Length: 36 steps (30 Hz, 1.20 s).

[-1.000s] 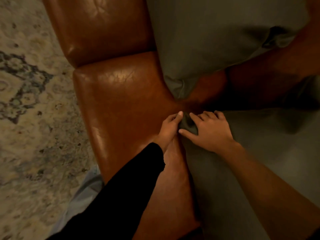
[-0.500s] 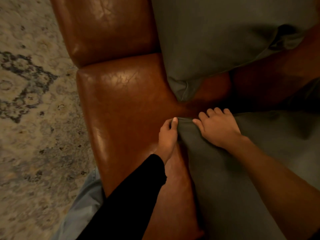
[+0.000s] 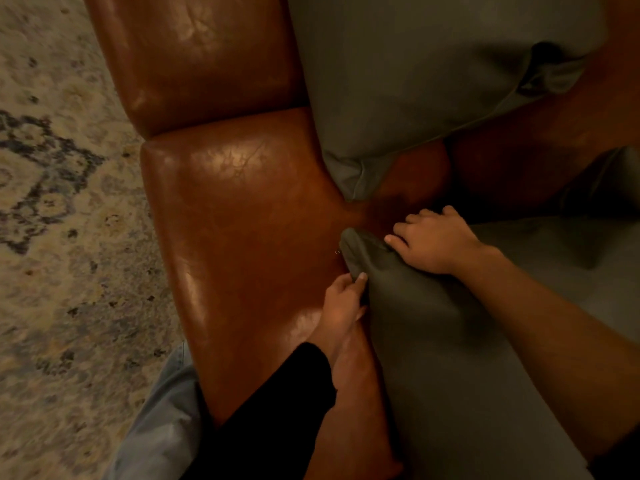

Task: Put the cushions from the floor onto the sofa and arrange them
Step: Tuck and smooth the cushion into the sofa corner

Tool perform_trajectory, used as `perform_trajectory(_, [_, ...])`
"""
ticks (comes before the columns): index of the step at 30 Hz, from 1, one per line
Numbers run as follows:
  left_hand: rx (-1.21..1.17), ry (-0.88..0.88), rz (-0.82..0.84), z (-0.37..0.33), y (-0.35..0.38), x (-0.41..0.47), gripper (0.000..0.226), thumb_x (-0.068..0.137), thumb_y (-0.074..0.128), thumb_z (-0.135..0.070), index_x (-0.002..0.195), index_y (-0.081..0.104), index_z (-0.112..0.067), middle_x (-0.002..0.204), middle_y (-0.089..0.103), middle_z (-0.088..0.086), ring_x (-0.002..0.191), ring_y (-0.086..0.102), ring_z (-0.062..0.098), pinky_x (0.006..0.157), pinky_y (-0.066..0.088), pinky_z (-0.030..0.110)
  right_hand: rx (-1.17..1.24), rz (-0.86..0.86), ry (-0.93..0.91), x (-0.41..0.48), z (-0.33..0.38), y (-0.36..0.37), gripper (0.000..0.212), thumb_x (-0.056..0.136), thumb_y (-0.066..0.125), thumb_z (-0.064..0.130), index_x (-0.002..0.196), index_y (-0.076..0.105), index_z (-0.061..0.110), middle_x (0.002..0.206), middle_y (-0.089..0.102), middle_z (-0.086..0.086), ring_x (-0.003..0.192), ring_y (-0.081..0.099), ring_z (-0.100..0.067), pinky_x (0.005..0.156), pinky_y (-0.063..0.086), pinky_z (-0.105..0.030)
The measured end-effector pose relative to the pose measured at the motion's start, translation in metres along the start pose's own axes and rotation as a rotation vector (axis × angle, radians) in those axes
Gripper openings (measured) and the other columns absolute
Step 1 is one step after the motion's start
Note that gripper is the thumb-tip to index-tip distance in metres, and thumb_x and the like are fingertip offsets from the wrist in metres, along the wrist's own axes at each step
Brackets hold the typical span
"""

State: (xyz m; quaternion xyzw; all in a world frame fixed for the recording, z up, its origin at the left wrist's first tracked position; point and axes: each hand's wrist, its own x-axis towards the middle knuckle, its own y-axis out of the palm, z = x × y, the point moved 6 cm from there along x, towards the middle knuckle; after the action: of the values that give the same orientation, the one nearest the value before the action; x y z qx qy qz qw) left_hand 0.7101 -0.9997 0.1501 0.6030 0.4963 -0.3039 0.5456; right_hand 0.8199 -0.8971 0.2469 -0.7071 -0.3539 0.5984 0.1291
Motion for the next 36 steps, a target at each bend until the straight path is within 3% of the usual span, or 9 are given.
perform_trajectory(3, [0.135, -0.002, -0.044, -0.01, -0.001, 0.005, 0.014, 0.099, 0.05, -0.02, 0.11, 0.055, -0.013, 0.118, 0.061, 0.006, 0.112, 0.056, 0.024, 0.094, 0.049, 0.041, 0.011, -0.028, -0.049, 0.0, 0.006, 0.0, 0.043, 0.103, 0.022, 0.039, 0.118, 0.056, 0.017, 0.123, 0.06, -0.007, 0.116, 0.054, -0.025, 0.096, 0.034, -0.038])
perform_trajectory(5, [0.226, -0.023, -0.053, -0.02, -0.008, 0.006, 0.017, 0.098, 0.051, -0.016, 0.113, 0.055, -0.01, 0.112, 0.06, 0.007, 0.103, 0.057, 0.024, 0.078, 0.052, 0.036, 0.026, -0.062, -0.024, 0.0, 0.004, -0.003, 0.045, 0.103, 0.022, 0.039, 0.117, 0.057, 0.015, 0.121, 0.062, -0.01, 0.113, 0.056, -0.029, 0.091, 0.038, -0.037])
perform_trajectory(10, [0.34, -0.02, -0.03, -0.03, -0.025, 0.006, 0.019, 0.096, 0.054, -0.01, 0.077, 0.057, -0.014, 0.075, 0.062, 0.007, 0.05, 0.057, 0.011, 0.054, 0.052, 0.027, 0.076, -0.144, 0.062, -0.002, -0.013, -0.009, 0.046, 0.104, 0.022, 0.039, 0.113, 0.061, 0.016, 0.115, 0.063, -0.013, 0.108, 0.058, -0.034, 0.082, 0.04, -0.036])
perform_trajectory(15, [0.338, 0.014, -0.103, -0.042, -0.031, 0.009, 0.007, 0.093, 0.056, -0.004, 0.097, 0.06, -0.007, 0.08, 0.062, 0.008, 0.065, 0.057, 0.017, 0.062, 0.052, 0.031, 0.11, -0.193, -0.001, -0.001, -0.009, -0.008, 0.045, 0.103, 0.024, 0.041, 0.109, 0.058, 0.014, 0.11, 0.064, -0.011, 0.105, 0.058, -0.029, 0.088, 0.038, -0.039])
perform_trajectory(17, [0.226, 0.102, -0.114, -0.058, -0.031, 0.013, 0.028, 0.091, 0.057, -0.002, 0.119, 0.056, -0.001, 0.086, 0.062, 0.009, 0.07, 0.061, 0.019, 0.061, 0.052, 0.031, 0.148, -0.155, -0.043, -0.001, -0.007, -0.009, 0.047, 0.1, 0.025, 0.047, 0.109, 0.06, 0.015, 0.116, 0.061, -0.008, 0.113, 0.051, -0.026, 0.093, 0.036, -0.04])
perform_trajectory(20, [0.162, 0.172, -0.049, -0.08, -0.015, 0.01, 0.044, 0.093, 0.059, -0.018, 0.135, 0.047, -0.013, 0.12, 0.057, 0.008, 0.108, 0.058, 0.024, 0.087, 0.05, 0.033, 0.06, -0.021, -0.046, -0.004, -0.014, -0.008, 0.055, 0.096, 0.025, 0.057, 0.124, 0.057, 0.022, 0.131, 0.051, -0.006, 0.126, 0.04, -0.023, 0.1, 0.031, -0.041])
perform_trajectory(28, [0.417, 0.209, -0.185, -0.081, -0.005, 0.02, 0.009, 0.091, 0.059, -0.017, 0.094, 0.053, -0.023, 0.113, 0.061, 0.011, 0.107, 0.058, 0.03, 0.092, 0.051, 0.045, 0.019, -0.021, -0.067, -0.011, -0.009, -0.004, 0.041, 0.103, 0.02, 0.038, 0.121, 0.05, 0.015, 0.127, 0.055, -0.008, 0.12, 0.048, -0.025, 0.1, 0.03, -0.043])
perform_trajectory(33, [0.37, 0.136, -0.156, -0.081, -0.008, 0.021, 0.01, 0.094, 0.057, -0.017, 0.103, 0.053, -0.02, 0.115, 0.058, 0.008, 0.102, 0.057, 0.026, 0.078, 0.051, 0.037, 0.059, -0.125, -0.034, -0.015, -0.014, -0.003, 0.039, 0.104, 0.019, 0.036, 0.113, 0.048, 0.011, 0.115, 0.063, -0.011, 0.109, 0.056, -0.029, 0.094, 0.034, -0.041])
perform_trajectory(36, [0.581, 0.191, -0.161, -0.094, -0.007, 0.017, 0.026, 0.093, 0.053, -0.014, 0.118, 0.052, -0.02, 0.123, 0.052, 0.007, 0.104, 0.051, 0.023, 0.079, 0.043, 0.031, 0.059, -0.182, -0.034, -0.018, -0.014, -0.009, 0.041, 0.102, 0.023, 0.04, 0.119, 0.051, 0.014, 0.123, 0.058, -0.009, 0.117, 0.05, -0.026, 0.096, 0.033, -0.04])
